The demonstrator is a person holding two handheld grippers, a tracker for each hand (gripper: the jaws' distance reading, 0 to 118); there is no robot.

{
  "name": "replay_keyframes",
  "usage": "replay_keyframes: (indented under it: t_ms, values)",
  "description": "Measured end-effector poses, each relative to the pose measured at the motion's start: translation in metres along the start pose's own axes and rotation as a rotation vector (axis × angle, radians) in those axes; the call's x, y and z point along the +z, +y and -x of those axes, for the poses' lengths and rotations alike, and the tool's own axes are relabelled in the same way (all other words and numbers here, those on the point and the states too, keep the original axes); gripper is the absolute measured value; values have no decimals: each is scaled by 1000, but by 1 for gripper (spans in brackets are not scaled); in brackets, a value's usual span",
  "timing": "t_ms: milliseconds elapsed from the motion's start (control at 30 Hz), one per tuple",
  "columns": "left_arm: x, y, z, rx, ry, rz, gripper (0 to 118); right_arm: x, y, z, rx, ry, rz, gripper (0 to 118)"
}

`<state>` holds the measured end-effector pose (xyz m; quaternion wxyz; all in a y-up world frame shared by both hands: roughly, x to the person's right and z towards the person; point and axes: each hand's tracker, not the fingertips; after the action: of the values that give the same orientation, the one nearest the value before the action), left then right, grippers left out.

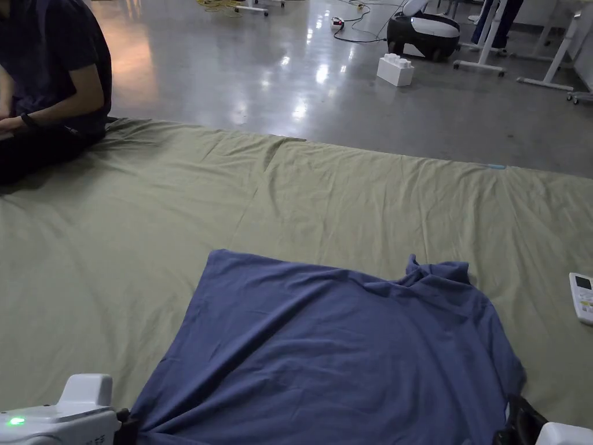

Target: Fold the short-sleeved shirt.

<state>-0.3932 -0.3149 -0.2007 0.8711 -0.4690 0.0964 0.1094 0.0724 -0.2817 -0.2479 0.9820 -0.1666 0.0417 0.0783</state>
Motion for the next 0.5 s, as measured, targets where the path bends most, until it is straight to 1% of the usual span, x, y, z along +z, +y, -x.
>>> replay_keyframes:
  t_ms: [133, 267, 300, 333, 367, 400, 433, 500]
  values:
    - [5, 3, -1, 14, -19, -20, 8, 3, -2, -16, 1, -41, 44, 1]
    - [2, -1, -7, 6, -14, -14, 8, 4, -12, -43, -47, -106, 193, 3]
    - [0, -2, -7, 8, -11, -10, 8, 3, -19, -51, -57, -119, 245, 8]
    - [-2, -2, -7, 9, -9, -5, 8, 2, -24, -58, -64, -130, 294, 20]
    - [-2, -4, -9, 6, -5, -1, 8, 0, -31, -66, -76, -134, 353, 43]
    - [-3, -6, -10, 6, -2, 1, 8, -3, -39, -73, -81, -132, 416, 57]
    - [-4, -6, -10, 6, 0, 5, 8, -6, -47, -78, -91, -131, 465, 64]
    - [-6, -8, -10, 6, 2, 12, 8, -10, -65, -87, -116, -137, 562, 65]
